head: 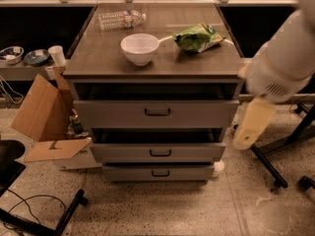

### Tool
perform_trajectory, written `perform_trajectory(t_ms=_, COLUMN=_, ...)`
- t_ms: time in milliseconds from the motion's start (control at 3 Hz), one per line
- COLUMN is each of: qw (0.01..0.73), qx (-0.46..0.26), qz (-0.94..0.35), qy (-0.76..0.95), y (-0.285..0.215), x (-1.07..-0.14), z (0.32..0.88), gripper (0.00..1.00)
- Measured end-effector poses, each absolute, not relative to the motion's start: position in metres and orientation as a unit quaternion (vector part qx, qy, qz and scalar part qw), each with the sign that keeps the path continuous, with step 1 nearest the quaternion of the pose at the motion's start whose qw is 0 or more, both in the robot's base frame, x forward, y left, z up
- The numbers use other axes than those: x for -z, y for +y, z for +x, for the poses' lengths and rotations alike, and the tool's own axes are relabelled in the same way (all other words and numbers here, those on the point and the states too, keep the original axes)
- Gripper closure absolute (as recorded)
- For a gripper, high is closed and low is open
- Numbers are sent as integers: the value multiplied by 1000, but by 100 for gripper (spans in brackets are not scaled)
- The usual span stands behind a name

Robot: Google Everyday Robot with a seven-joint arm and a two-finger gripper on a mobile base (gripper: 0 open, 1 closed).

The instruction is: Open middle drawer

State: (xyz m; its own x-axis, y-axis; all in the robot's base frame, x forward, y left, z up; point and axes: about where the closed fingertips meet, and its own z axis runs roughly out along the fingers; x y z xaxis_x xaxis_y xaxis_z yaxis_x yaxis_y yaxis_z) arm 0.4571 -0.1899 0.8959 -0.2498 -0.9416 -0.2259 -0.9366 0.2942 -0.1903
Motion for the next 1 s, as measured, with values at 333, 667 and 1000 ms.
perform_trajectory(t_ms=333, qw=101, qx=5, qz=-595, qy=797, y=-179, x=-790, z=482, gripper=0)
perform_trajectory(t_ms=667, qw=59, qx=22, qz=-598, qy=799, y=-184, x=-703, z=507, gripper=0)
perform_trajectory(t_ms=1000, qw=28, qx=30, qz=-603, qy=796, y=-188, x=-646, z=525, gripper=0)
